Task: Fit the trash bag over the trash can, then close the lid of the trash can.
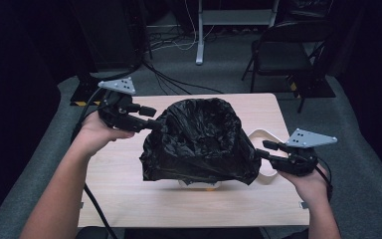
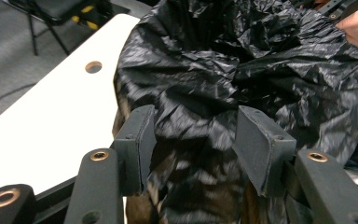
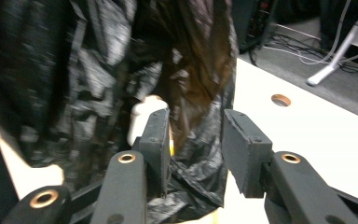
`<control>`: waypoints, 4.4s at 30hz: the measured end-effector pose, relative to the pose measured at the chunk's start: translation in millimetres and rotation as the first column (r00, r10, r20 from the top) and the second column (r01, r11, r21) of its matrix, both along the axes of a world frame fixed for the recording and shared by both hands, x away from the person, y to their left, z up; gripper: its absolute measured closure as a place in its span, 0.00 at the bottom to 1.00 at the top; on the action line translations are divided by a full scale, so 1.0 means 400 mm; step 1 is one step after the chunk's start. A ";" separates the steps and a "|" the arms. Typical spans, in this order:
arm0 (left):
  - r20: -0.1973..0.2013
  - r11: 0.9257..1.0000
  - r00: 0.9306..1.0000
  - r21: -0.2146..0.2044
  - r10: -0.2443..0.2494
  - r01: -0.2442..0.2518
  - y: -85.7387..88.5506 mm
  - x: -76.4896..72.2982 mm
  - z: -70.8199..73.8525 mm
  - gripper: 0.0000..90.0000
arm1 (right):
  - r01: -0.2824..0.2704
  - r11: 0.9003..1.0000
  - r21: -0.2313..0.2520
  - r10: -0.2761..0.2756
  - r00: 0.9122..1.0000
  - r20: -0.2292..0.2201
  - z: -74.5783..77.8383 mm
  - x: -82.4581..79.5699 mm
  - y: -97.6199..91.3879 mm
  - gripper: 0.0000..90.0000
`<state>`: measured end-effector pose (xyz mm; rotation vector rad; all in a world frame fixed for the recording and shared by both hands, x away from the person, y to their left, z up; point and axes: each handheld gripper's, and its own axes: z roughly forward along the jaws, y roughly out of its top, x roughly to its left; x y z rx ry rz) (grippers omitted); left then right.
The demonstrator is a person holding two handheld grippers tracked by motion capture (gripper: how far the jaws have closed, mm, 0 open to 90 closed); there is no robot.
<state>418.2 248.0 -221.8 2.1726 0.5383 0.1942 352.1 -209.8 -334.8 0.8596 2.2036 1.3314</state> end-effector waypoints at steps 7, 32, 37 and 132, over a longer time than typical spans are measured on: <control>0.022 0.998 0.999 -0.034 0.044 -0.043 0.062 -0.028 -0.021 0.52 | 0.019 1.000 -0.011 -0.019 1.000 0.006 -0.024 0.031 -0.005 0.67; -0.004 0.988 0.993 -0.096 0.118 -0.118 0.147 -0.079 -0.200 0.51 | 0.086 0.993 -0.084 -0.094 0.992 -0.090 -0.221 0.120 -0.020 0.70; -0.006 0.982 0.989 -0.115 0.148 -0.148 0.161 -0.086 -0.221 0.50 | 0.096 0.989 -0.111 -0.109 0.987 -0.121 -0.256 0.135 -0.021 0.69; 0.035 0.974 0.982 -0.140 0.185 -0.178 0.165 -0.109 -0.202 0.47 | -0.066 0.966 -0.248 0.011 0.977 -0.215 -0.101 0.291 0.006 0.93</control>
